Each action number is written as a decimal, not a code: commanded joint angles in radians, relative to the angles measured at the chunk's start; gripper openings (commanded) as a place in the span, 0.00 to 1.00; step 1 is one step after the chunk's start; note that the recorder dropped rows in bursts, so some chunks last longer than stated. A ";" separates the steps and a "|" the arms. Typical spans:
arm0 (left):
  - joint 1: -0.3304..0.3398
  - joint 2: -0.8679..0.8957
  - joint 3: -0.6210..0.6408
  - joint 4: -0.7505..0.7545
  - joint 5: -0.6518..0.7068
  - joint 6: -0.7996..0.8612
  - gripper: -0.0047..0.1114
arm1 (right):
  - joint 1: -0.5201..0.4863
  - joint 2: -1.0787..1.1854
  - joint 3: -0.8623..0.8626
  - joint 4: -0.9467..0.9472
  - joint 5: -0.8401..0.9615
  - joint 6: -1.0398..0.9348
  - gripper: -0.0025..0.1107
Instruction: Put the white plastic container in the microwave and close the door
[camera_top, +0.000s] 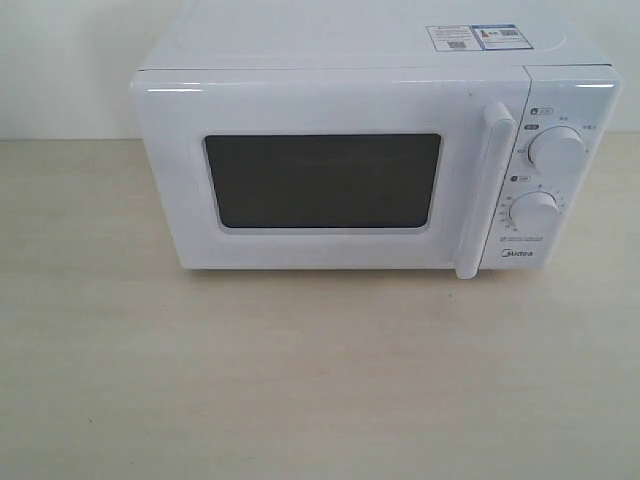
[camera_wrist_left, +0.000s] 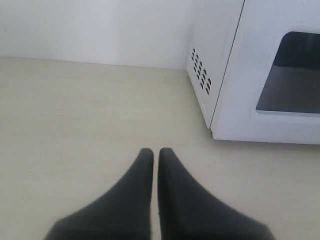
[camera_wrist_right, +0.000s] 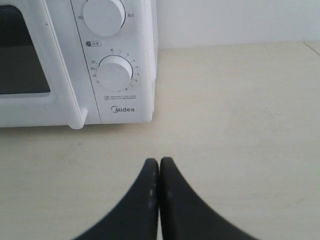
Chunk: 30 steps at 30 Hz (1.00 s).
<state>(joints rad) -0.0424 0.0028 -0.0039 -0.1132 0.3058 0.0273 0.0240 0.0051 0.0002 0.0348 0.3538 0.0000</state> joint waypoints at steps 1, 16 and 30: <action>0.002 -0.003 0.004 -0.002 0.000 -0.013 0.08 | -0.004 -0.005 0.000 0.004 -0.006 0.000 0.02; 0.002 -0.003 0.004 -0.002 0.000 -0.013 0.08 | -0.004 -0.005 0.000 0.004 -0.010 0.000 0.02; 0.002 -0.003 0.004 -0.002 0.000 -0.013 0.08 | -0.004 -0.005 0.000 0.004 -0.017 0.000 0.02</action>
